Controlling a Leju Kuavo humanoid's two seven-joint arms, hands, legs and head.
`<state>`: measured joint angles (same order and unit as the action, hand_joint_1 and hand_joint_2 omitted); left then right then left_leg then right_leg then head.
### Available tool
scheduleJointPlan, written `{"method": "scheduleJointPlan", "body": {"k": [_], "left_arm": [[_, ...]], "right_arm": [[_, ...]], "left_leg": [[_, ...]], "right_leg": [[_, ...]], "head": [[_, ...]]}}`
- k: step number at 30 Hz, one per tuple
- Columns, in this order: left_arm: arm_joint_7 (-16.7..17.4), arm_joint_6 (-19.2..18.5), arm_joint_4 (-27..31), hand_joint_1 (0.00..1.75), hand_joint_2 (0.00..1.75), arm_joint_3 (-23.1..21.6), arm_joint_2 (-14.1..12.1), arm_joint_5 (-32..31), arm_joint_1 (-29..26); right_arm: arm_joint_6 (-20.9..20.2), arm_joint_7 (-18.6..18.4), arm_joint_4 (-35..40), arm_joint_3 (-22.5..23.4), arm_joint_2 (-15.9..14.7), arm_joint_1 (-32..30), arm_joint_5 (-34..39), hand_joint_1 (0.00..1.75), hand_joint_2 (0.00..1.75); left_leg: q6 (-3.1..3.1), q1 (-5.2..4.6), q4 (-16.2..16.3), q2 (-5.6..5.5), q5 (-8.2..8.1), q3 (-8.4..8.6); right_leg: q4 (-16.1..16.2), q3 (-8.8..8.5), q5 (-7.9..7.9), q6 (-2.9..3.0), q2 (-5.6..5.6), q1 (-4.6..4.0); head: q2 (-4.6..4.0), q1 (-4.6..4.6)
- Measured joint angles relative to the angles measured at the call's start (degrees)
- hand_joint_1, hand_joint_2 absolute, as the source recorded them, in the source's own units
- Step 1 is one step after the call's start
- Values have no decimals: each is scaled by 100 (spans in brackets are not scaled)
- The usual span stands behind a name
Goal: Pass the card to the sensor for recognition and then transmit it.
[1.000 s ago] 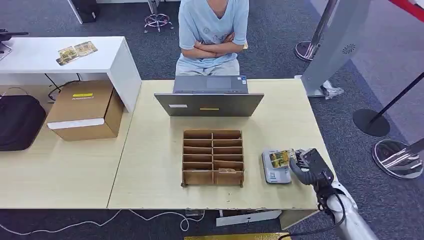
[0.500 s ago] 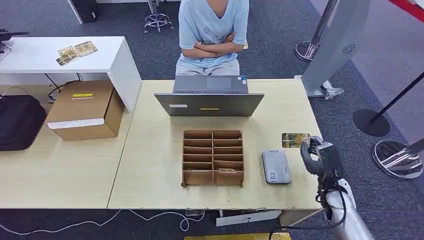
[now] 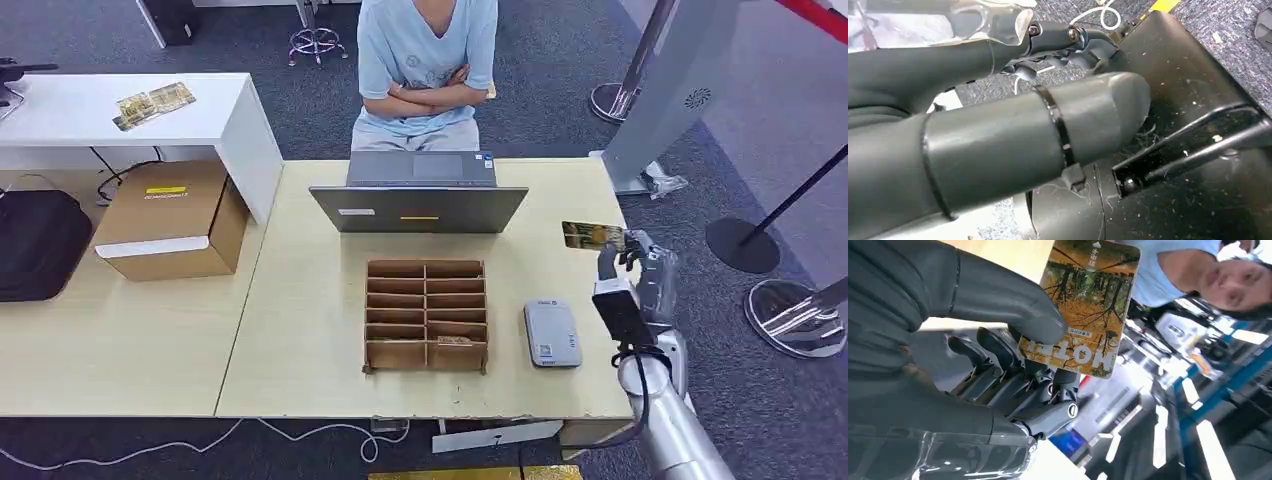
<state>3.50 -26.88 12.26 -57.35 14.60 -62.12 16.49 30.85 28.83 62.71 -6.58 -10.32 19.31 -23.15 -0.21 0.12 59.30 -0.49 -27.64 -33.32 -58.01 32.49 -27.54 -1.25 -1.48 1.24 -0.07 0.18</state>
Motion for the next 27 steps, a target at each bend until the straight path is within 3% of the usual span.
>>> {"method": "scheduleJointPlan", "body": {"k": [4, 9, 15, 18, 21, 24, 27], "left_arm": [[-63, 7, 0, 0, 0, 11, 4, -2, 1], [-61, 7, 0, 0, 0, 79, 9, -2, -2], [-59, 7, 0, 0, 0, 98, 7, -2, -5], [110, 2, 0, 0, 0, 122, 42, 7, -20], [210, -26, 0, 0, 0, 181, 85, 15, -27], [243, -41, 0, 0, 0, 210, 94, 35, -32], [254, -81, 0, 0, 0, 247, 98, 52, -30]], "right_arm": [[746, 303, 0, -166, 109, 362, -756, 175, 175], [782, 859, 229, 104, 554, 650, -2487, 175, 175], [782, 894, 702, 564, 1143, 941, -3621, 175, 175], [782, 889, 831, 669, 1351, 1133, -4214, 175, 175], [782, 740, 789, 682, 1517, 1432, -4794, 175, 175], [782, 301, 680, 512, 1578, 1754, -5130, 175, 175], [771, -622, 402, 104, 1585, 2173, -5326, 175, 175]], "left_leg": [[-3, 0, 0, 1, 2, 1], [-4, 2, 0, 2, 3, 3], [-7, 4, 0, 0, 5, 2], [-7, 5, 0, 3, 5, 2], [-7, 4, 0, 14, 5, 6], [-7, 4, 0, 10, 8, 3], [-7, 3, 0, 24, 9, 5]], "right_leg": [[-1, 0, 0, 0, 0, 0], [-3, 1, 0, 0, 1, -2], [-6, 1, -1, 1, 0, -2], [-7, 0, 0, 1, 1, 0], [-6, 0, 3, 2, 13, 1], [-7, -1, 4, 3, 8, 1], [-10, 0, 7, 5, 23, 0]], "head": [[0, 0], [0, 0], [0, 2], [0, 2], [0, 0], [0, 0], [0, 2]]}}
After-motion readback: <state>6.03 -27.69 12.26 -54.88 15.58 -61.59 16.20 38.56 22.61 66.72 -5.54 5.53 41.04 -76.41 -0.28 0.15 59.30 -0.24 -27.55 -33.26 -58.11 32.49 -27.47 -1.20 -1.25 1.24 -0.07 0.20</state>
